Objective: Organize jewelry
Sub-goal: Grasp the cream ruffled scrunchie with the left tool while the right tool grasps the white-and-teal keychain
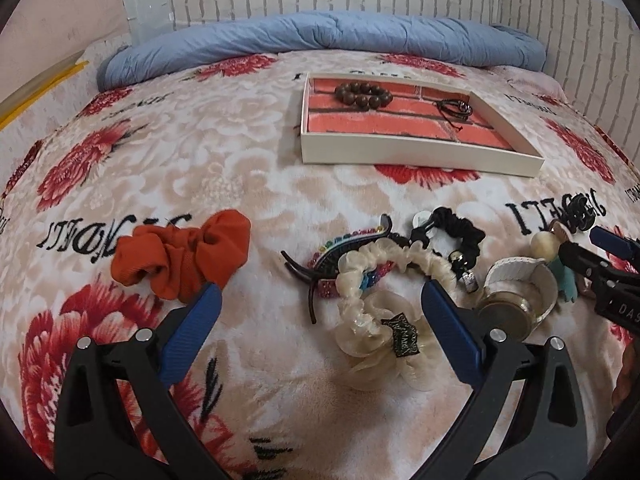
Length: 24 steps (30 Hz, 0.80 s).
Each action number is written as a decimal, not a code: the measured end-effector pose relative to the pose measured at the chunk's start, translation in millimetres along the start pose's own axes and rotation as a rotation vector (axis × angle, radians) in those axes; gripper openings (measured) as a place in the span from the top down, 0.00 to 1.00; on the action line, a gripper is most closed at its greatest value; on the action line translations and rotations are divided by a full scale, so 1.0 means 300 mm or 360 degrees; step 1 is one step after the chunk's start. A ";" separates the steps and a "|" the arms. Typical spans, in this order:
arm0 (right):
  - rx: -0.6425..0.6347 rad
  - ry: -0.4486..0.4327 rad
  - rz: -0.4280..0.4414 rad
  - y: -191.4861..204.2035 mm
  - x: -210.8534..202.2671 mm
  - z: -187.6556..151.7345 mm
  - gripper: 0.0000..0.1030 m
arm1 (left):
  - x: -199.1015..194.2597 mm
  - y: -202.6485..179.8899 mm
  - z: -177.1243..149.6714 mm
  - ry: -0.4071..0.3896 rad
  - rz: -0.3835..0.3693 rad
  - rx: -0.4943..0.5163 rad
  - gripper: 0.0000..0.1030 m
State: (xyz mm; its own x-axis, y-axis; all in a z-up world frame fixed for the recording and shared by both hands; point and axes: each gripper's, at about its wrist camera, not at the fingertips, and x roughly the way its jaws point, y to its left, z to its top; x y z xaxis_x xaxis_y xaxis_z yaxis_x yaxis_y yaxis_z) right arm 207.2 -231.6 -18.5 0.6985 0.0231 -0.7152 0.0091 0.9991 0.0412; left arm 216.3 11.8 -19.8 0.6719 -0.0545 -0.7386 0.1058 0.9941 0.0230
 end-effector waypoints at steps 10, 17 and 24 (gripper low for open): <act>0.0080 0.0043 0.0130 -0.029 0.036 -0.014 0.38 | 0.065 -0.002 -0.018 0.0118 -0.0098 -0.0006 0.51; 0.0077 0.0060 0.0209 -0.008 0.035 -0.005 0.58 | 0.065 0.005 -0.022 0.0132 -0.0145 -0.0033 0.71; 0.0071 0.0045 0.0239 -0.005 0.015 -0.007 0.72 | 0.061 0.021 -0.023 0.0128 -0.0157 -0.0063 0.87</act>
State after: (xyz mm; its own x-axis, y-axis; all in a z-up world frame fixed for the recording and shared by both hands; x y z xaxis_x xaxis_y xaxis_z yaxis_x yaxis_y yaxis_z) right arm 208.7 -233.0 -23.3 0.6742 0.1740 -0.7178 -0.0620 0.9817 0.1798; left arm 224.3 17.8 -37.9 0.5986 -0.1462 -0.7876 0.1384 0.9873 -0.0780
